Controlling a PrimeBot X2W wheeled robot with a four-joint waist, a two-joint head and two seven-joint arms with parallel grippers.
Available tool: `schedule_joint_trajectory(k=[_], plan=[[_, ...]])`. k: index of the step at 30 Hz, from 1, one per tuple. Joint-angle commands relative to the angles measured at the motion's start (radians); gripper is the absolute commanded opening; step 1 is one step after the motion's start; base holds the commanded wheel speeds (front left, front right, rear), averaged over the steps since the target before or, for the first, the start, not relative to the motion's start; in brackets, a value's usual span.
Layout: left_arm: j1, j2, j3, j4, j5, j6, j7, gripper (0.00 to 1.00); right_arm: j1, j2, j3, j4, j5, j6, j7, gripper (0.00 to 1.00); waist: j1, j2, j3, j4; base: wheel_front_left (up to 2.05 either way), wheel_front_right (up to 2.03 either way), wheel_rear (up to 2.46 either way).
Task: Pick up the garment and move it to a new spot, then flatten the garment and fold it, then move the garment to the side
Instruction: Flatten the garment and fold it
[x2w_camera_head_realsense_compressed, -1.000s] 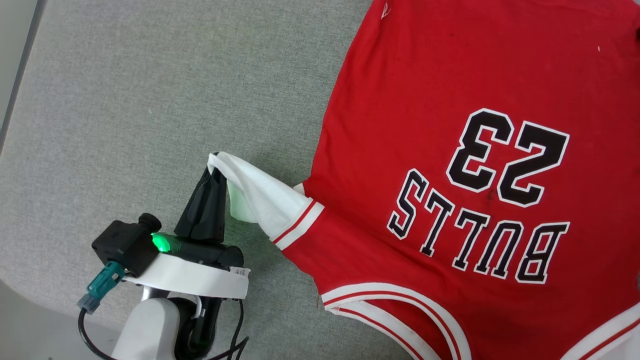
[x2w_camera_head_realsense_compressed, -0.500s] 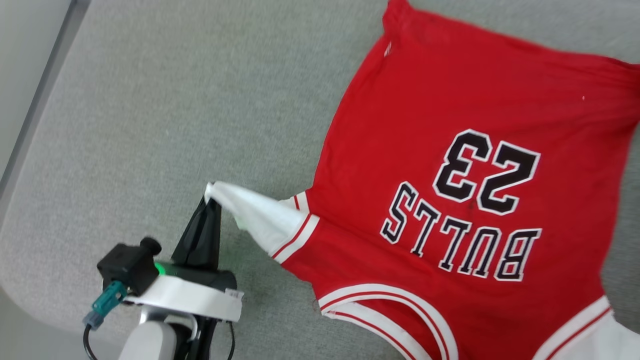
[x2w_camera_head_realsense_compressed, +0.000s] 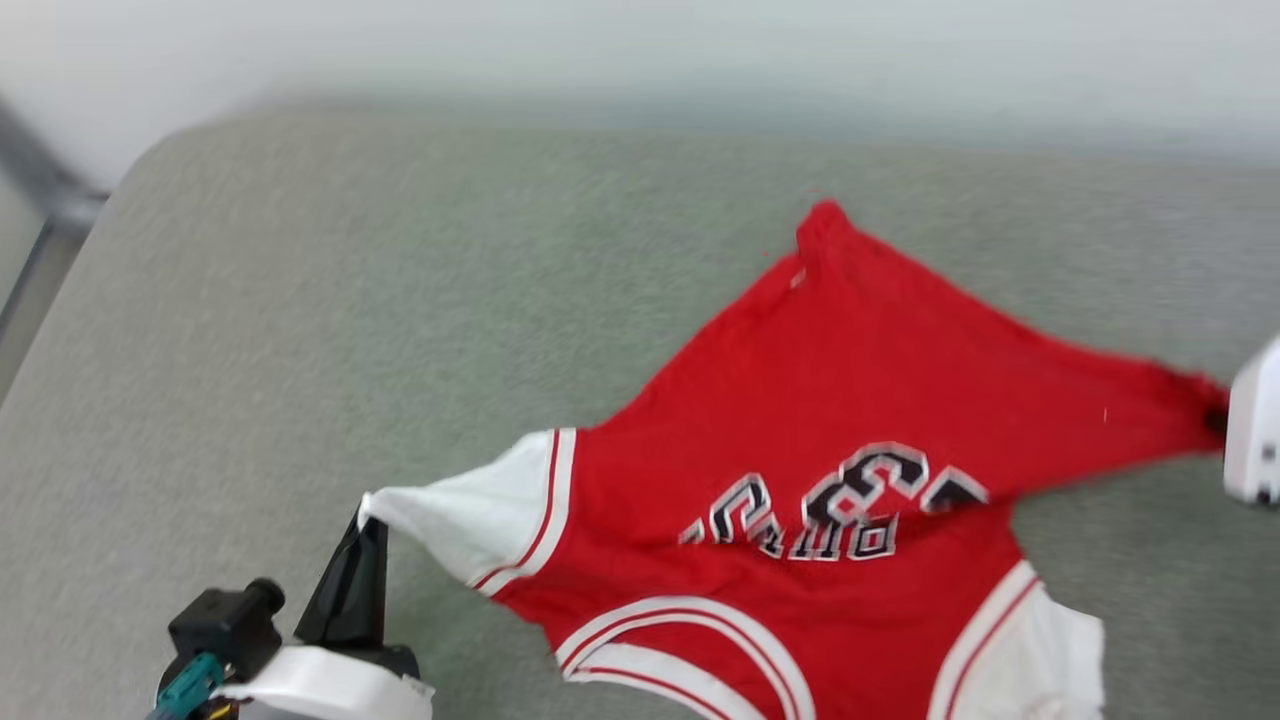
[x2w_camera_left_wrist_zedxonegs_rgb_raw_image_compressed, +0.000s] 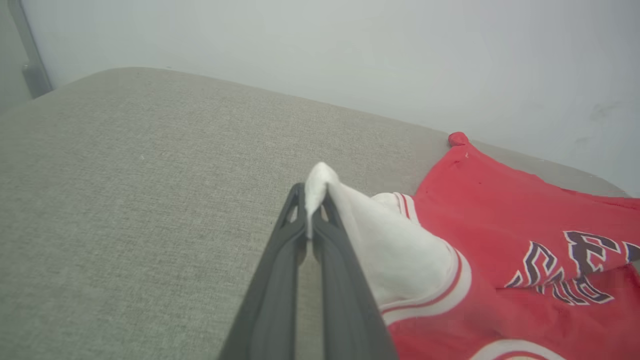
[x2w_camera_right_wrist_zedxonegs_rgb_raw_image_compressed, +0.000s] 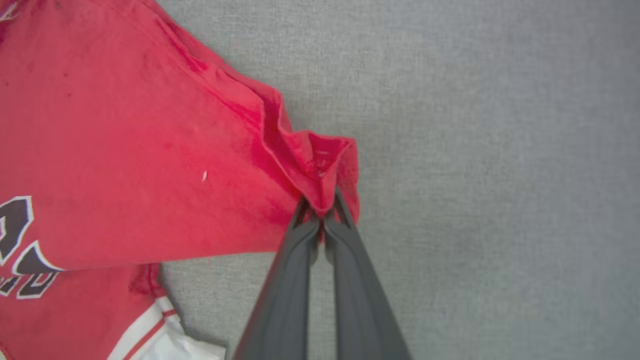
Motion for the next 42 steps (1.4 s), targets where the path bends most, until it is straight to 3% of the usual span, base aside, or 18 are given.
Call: schedule_joint_trajectory(k=[1,10,18,19,20,21,25,29,36,39,42], plan=[[0.017,0.004,0.006,-0.002,-0.008,0.006,0.006,0.00,0.069,0.000,-0.007,-0.032,0.017,-0.001,-0.010,0.00,0.0002,-0.0001,-0.071,-0.074,0.00,0.00,0.00],[0.077,0.026,0.029,-0.002,-0.027,0.036,0.051,0.00,0.447,0.084,-0.115,-0.274,0.052,-0.001,-0.061,0.00,0.0002,-0.0001,-0.117,-0.173,0.00,0.00,0.00],[0.084,0.038,0.037,0.008,-0.037,0.045,0.064,0.00,0.681,0.245,-0.230,-0.406,0.045,-0.001,-0.107,0.00,0.0002,-0.0001,-0.121,-0.201,0.00,0.00,0.00],[0.083,0.039,0.036,0.009,-0.037,0.044,0.064,0.00,0.700,0.266,-0.243,-0.413,0.045,-0.001,-0.113,0.07,0.0002,-0.0001,-0.122,-0.201,0.00,0.00,0.00],[0.081,0.040,0.035,0.010,-0.037,0.044,0.064,0.00,0.717,0.281,-0.256,-0.421,0.042,-0.001,-0.122,0.45,0.0002,-0.0001,-0.122,-0.201,0.00,0.00,0.00],[0.079,0.040,0.033,0.010,-0.038,0.044,0.064,0.00,0.723,0.299,-0.271,-0.428,0.049,-0.001,-0.138,1.00,0.0002,-0.0001,-0.122,-0.200,0.00,0.00,0.00],[0.070,0.041,0.026,0.008,-0.039,0.042,0.064,0.00,0.735,0.339,-0.302,-0.449,0.061,-0.001,-0.252,1.00,0.0002,-0.0001,-0.122,-0.193,0.00,0.00,0.00],[0.053,0.043,0.013,-0.004,-0.033,0.037,0.065,0.00,0.688,0.354,-0.320,-0.453,0.055,-0.001,-0.460,1.00,0.0002,-0.0001,-0.108,-0.180,0.00,0.00,0.00],[0.013,0.047,-0.011,-0.033,-0.021,0.032,0.073,0.00,0.590,0.329,-0.264,-0.401,0.026,-0.001,-0.736,1.00,0.0002,-0.0001,-0.064,-0.149,0.00,0.00,0.00],[-0.013,0.044,-0.022,-0.049,-0.015,0.030,0.073,0.00,0.512,0.294,-0.223,-0.347,0.025,-0.001,-0.780,1.00,0.0002,-0.0001,-0.025,-0.131,0.00,0.00,0.00],[-0.048,0.038,-0.037,-0.061,-0.013,0.024,0.067,0.00,0.421,0.251,-0.187,-0.277,0.025,-0.001,-0.729,1.00,0.0002,-0.0001,0.019,-0.107,0.00,0.00,0.00]])
